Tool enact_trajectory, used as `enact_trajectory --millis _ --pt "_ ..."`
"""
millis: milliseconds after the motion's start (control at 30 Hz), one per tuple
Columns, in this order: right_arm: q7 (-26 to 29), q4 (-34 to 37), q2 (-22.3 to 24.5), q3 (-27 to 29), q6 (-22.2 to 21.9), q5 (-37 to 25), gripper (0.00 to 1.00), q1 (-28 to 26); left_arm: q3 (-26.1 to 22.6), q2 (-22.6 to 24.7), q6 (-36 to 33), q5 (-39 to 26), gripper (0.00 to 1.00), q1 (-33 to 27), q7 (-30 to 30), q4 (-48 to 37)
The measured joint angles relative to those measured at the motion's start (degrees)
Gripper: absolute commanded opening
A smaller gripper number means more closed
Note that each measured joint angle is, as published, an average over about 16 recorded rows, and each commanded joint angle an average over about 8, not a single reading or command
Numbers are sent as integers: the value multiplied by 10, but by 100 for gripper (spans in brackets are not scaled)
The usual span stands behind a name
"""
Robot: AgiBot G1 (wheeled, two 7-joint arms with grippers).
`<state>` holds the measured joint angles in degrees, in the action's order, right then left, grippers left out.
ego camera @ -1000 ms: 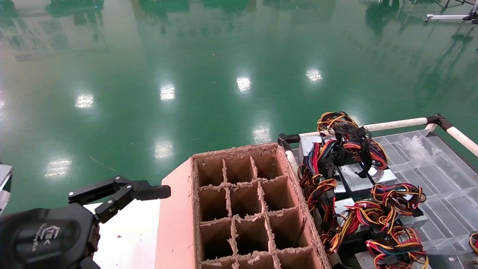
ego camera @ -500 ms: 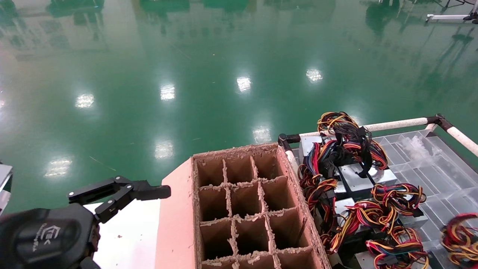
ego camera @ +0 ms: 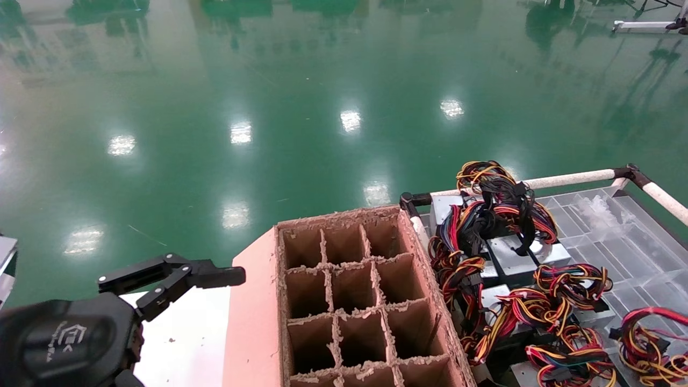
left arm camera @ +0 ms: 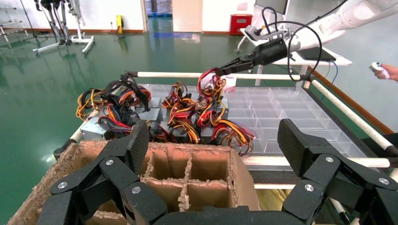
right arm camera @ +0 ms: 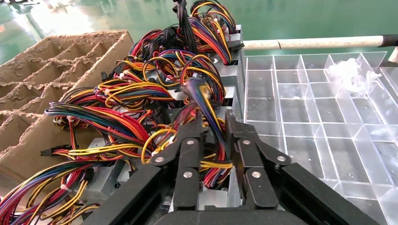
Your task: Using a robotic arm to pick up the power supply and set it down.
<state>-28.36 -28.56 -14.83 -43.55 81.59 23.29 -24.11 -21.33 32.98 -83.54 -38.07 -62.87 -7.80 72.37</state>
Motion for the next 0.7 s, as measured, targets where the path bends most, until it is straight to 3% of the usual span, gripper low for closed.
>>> enact_trajectory --millis 467,700 --pt "-11 -128 78 15 -16 25 100 2 0 0 0 0 100 0 0 0" --pt "2 -184 84 32 -19 1 100 -13 0 0 0 0 100 0 0 0"
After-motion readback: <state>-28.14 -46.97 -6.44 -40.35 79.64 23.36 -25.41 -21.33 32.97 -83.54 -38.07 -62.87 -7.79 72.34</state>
